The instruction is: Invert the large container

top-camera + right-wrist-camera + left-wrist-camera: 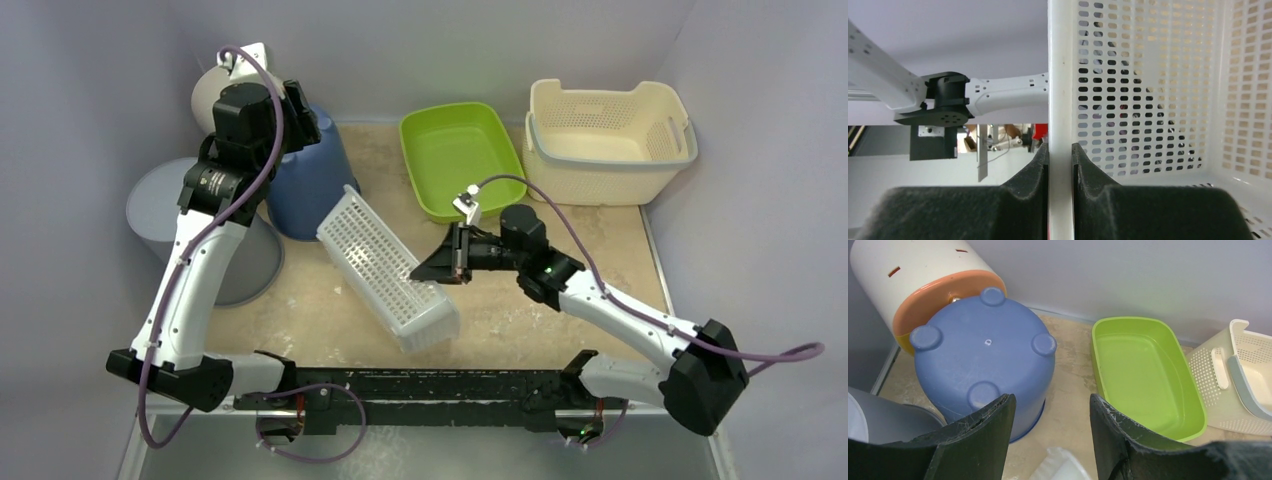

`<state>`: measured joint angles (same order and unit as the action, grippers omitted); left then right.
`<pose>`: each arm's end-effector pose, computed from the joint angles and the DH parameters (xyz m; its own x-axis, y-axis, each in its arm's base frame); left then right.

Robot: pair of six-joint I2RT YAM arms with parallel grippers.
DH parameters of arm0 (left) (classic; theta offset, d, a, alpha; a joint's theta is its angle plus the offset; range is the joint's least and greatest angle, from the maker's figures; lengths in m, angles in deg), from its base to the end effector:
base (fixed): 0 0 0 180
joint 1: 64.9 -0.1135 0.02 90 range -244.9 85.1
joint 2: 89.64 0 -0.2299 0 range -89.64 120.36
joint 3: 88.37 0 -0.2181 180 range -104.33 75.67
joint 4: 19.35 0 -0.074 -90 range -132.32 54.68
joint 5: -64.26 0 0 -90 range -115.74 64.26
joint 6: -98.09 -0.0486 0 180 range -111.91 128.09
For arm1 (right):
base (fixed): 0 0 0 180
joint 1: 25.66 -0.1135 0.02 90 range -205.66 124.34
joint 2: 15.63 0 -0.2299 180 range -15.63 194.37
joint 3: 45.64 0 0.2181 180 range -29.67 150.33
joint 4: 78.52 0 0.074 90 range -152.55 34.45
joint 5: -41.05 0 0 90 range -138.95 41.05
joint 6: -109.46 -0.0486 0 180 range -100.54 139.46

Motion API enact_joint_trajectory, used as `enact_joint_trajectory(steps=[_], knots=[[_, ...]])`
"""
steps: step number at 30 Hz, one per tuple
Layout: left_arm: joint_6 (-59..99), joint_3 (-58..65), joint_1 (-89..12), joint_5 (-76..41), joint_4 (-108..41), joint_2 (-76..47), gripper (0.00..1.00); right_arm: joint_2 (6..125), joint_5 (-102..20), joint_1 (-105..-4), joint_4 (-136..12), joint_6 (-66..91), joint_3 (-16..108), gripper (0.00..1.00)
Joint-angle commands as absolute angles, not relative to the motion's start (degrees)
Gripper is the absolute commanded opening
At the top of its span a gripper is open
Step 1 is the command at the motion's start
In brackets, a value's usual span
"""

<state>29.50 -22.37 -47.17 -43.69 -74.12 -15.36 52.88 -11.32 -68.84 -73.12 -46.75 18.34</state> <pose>0.2347 -0.0593 0.4430 -0.2325 -0.2902 -0.9283 -0.0845 0.9569 -0.2780 0.1722 0.2023 0.2908 -0.9479 0.1043 -0.3010 -0.2805 0.1749 0.9438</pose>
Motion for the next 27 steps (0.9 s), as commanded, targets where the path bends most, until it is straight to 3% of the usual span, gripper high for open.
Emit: enact_joint_trajectory(steps=[1, 13, 19, 27], knots=[[28.6, -24.1, -47.5, -42.9, -71.8, -14.9, 0.56, 47.9, -7.8, -63.4, -82.8, -54.5, 7.9, 0.00], [27.5, -25.1, -47.6, -42.9, -71.3, -13.0, 0.56, 51.1, -3.7, -51.1, -78.3, -46.6, -3.2, 0.02], [26.6, -24.9, -47.8, -43.2, -71.1, -13.1, 0.56, 56.7, -6.1, -44.8, -61.3, -31.3, 1.3, 0.05], [25.5, -24.0, -48.9, -43.7, -71.1, -13.5, 0.56, 66.9, -7.1, -42.7, -59.3, -21.8, 6.1, 0.04]])
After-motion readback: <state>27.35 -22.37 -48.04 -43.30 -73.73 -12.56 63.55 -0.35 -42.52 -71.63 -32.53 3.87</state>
